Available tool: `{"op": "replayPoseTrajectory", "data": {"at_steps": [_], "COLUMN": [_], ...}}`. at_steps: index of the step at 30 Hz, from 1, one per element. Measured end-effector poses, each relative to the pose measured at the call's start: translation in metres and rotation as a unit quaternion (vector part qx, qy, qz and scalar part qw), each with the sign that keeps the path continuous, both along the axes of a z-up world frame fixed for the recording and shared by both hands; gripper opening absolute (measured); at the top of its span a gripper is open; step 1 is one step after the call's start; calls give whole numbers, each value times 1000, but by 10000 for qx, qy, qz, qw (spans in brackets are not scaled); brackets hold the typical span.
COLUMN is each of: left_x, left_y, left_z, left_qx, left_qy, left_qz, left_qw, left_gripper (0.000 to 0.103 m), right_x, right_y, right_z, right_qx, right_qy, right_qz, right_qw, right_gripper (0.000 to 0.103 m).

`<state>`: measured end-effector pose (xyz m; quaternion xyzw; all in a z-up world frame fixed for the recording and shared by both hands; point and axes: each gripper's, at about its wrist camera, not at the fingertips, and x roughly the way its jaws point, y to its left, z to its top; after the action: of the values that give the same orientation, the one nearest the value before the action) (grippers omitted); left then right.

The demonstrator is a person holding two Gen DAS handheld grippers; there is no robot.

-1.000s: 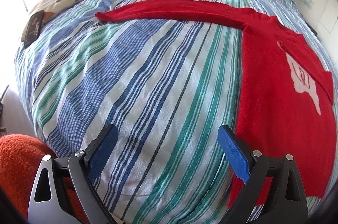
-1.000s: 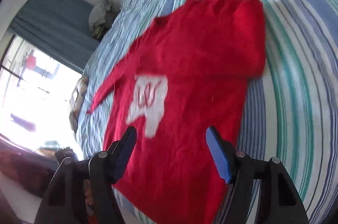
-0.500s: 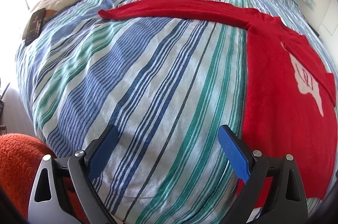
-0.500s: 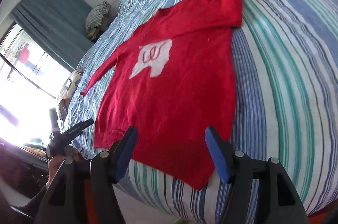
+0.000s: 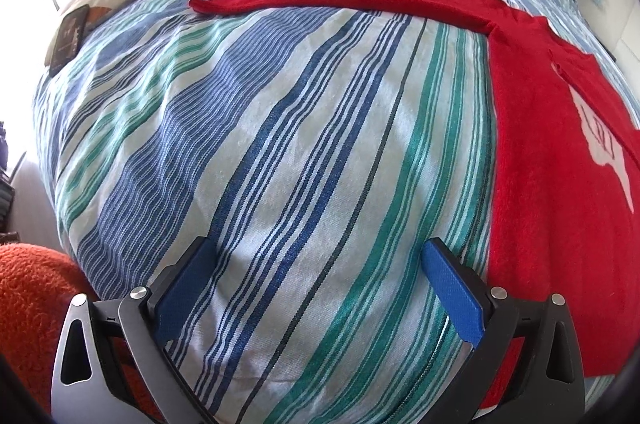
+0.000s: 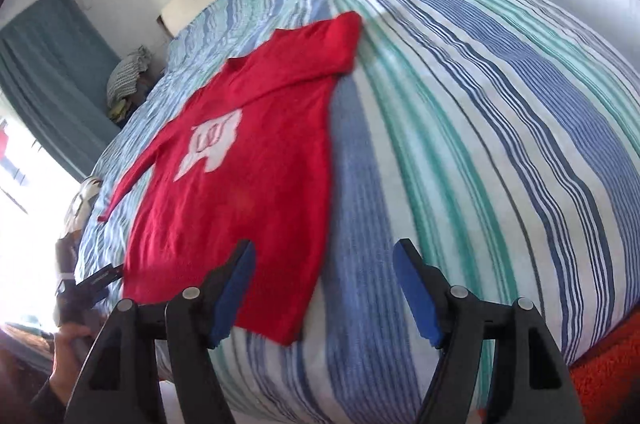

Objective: Fold small clothes
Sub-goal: 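Open the right gripper and lift it away from the folded sleeve, then move the left gripper over the other extended red sleeve cuff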

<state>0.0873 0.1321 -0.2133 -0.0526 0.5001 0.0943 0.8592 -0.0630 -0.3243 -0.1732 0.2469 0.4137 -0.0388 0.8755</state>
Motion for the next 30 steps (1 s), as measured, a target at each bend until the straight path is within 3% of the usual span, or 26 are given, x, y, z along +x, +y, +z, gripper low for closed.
{"op": "replayPoseTrajectory", "data": {"at_steps": [5, 16, 30], "left_x": [-2, 1, 4], "left_y": [-2, 8, 5], "left_z": [-1, -3, -3], "left_qx": [49, -316, -193], "left_qy": [-52, 62, 220], "left_qz": [-61, -103, -327], "left_qw": [10000, 9994, 9990], "left_gripper": [103, 103, 103], "right_x": [-2, -1, -1], "right_y": [-12, -15, -14], "right_z": [-6, -10, -10], "right_qx": [165, 139, 117], "right_qy": [55, 54, 72], "right_qz": [-248, -407, -404], "right_qw": [9995, 9991, 9991], "right_gripper": [70, 71, 71]}}
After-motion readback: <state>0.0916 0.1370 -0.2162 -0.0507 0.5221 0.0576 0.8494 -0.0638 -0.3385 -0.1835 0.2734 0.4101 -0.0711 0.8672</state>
